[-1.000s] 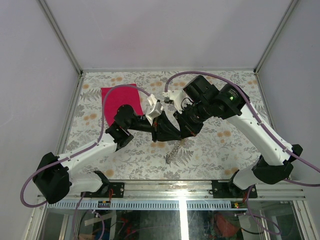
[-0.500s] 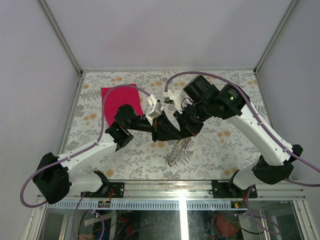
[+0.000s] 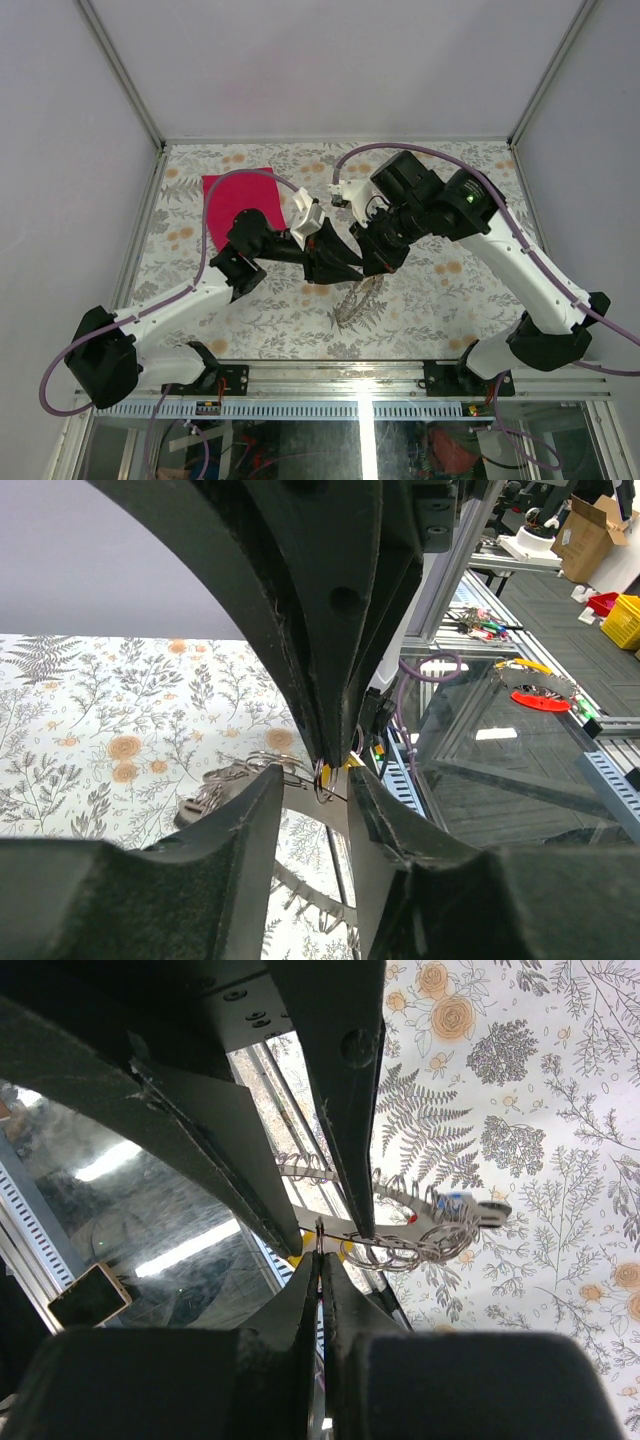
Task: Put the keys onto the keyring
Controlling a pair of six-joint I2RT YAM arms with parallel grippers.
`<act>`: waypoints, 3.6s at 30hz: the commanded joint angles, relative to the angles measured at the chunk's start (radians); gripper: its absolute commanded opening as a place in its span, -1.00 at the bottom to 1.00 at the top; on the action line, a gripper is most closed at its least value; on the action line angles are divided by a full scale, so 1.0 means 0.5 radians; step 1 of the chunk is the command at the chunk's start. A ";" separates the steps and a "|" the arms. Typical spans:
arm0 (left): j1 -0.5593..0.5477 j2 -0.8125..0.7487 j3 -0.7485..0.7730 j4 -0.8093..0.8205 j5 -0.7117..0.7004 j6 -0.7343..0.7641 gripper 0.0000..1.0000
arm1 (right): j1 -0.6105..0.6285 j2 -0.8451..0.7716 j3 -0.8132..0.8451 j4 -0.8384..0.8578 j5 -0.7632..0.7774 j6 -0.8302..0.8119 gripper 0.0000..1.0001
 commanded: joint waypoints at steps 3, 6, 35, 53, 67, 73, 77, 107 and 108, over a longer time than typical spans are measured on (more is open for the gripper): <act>-0.009 -0.044 0.041 0.006 -0.020 0.036 -0.51 | 0.020 -0.119 0.020 0.016 -0.010 -0.014 -1.00; -0.007 -0.032 0.050 0.010 -0.016 0.033 -0.65 | 0.020 -0.122 0.015 0.023 -0.013 -0.017 -1.00; 0.205 -0.194 -0.194 0.521 -0.543 -0.470 -1.00 | -0.178 -0.793 -0.756 1.241 0.445 0.680 -0.20; 0.243 -0.229 -0.174 0.744 -0.427 -0.628 -1.00 | -0.424 -1.060 -1.473 2.136 -0.279 0.898 -0.17; 0.246 -0.258 -0.195 0.720 -0.467 -0.606 -1.00 | -0.431 -1.072 -1.506 2.175 -0.357 0.960 -0.96; 0.247 -0.276 -0.201 0.710 -0.488 -0.597 -1.00 | -0.431 -1.073 -1.491 2.139 -0.345 0.966 -1.00; 0.252 -0.290 -0.205 0.706 -0.504 -0.594 -1.00 | -0.431 -1.056 -1.481 2.077 -0.336 0.975 -1.00; 0.255 -0.269 -0.159 0.672 -0.455 -0.589 -1.00 | -0.431 -1.471 -1.936 2.719 -0.193 0.451 -0.45; 0.255 -0.266 -0.154 0.671 -0.448 -0.590 -1.00 | -0.431 -1.505 -2.007 2.815 -0.201 0.407 -0.44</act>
